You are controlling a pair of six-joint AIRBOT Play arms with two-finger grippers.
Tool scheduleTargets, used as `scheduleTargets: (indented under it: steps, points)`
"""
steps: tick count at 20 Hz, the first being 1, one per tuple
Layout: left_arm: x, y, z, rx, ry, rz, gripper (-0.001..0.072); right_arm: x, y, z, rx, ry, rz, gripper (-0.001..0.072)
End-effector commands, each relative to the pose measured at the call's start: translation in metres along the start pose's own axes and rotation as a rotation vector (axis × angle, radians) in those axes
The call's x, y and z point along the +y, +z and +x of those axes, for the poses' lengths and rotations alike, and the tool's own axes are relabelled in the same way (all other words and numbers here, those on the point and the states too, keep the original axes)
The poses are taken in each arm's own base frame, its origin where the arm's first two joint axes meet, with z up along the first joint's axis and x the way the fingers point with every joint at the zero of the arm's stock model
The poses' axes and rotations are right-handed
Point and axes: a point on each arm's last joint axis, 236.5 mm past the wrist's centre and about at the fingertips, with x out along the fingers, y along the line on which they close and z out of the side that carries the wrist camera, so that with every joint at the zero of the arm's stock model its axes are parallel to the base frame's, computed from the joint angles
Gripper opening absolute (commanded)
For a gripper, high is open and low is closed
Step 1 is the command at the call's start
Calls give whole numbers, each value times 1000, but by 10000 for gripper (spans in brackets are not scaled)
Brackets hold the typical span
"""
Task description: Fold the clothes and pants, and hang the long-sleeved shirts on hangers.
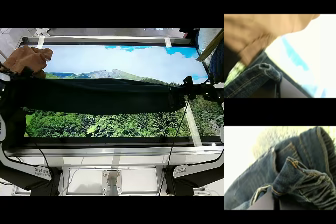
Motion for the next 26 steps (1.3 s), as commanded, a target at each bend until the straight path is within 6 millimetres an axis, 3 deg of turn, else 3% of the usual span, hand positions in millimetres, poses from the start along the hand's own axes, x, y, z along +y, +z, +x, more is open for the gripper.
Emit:
scheduleTargets:
  steps: [1,5,6,7,8,9,12,14,17,20,22,23,24,26]
  points:
    - [-15,25,11,-135,-29,-12,11,-5,21,8,-86,-10,15,35]
    - [-18,20,15,-128,-29,50,35,-5,20,8,-82,-8,17,36]
    - [-22,19,14,-129,-33,83,336,-5,20,8,-86,-9,14,68]
    - [-27,19,12,-132,-38,116,673,-4,21,7,-87,-8,-5,236]
    - [-32,22,8,-140,-44,125,689,-1,24,4,-88,-5,-37,482]
    - [-38,30,-1,-159,-54,128,689,3,30,-1,-92,0,-66,561]
    - [-76,56,-46,-238,-108,207,685,1,48,-36,-70,-38,-168,558]
    - [-125,49,-83,-243,-170,396,684,-18,52,-63,-8,-126,-237,556]
    - [-207,-17,-117,-157,-312,687,684,-58,41,-87,99,-235,-250,557]
    - [-277,-100,-126,-95,-458,894,682,-66,28,-75,192,-130,-231,568]
    - [-303,-153,-125,-46,-504,1012,682,-66,22,-57,232,-21,-214,592]
    - [-310,-175,-124,-30,-514,1077,682,-72,21,-47,244,-6,-200,639]
    - [-316,-196,-122,-18,-519,1148,682,-78,18,-36,262,9,-190,688]
    - [-324,-226,-121,-4,-527,1253,682,-90,7,-16,308,26,-186,696]
